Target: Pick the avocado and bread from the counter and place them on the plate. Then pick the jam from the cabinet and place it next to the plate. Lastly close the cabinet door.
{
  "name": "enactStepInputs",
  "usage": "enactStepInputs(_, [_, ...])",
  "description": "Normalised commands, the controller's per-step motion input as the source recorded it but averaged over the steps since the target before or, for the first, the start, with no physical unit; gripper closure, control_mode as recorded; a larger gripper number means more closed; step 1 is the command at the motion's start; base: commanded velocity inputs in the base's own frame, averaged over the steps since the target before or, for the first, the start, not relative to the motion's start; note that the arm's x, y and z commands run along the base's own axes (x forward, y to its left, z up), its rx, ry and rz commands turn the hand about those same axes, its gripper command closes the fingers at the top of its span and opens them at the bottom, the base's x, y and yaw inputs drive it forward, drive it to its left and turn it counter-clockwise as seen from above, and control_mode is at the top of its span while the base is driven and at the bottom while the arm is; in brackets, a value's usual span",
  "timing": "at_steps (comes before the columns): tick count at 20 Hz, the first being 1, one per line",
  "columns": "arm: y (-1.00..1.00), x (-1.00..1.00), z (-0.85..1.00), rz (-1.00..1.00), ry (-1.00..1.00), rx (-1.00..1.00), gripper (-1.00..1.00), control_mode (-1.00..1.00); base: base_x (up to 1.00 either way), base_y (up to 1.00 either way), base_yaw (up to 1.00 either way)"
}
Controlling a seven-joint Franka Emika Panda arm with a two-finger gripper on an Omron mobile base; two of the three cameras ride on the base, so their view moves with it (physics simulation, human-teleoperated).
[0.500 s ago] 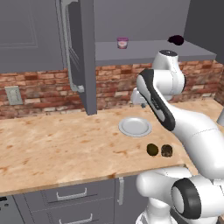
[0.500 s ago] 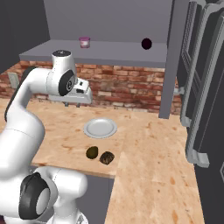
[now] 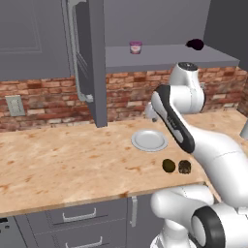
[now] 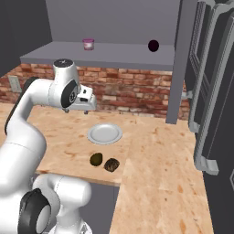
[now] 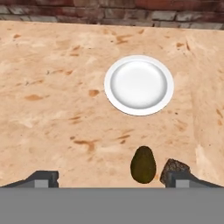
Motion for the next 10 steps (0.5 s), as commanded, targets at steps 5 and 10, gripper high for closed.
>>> enactStepInputs(5, [-0.07, 0.0, -0.3, 0.0, -0.03, 0.0, -1.0, -1.0, 0.0, 0.0, 0.0])
enactStepInputs(10, [-0.11, 0.0, -0.31, 0.0, 0.0, 0.0, -1.0, -1.0, 0.0, 0.0, 0.0])
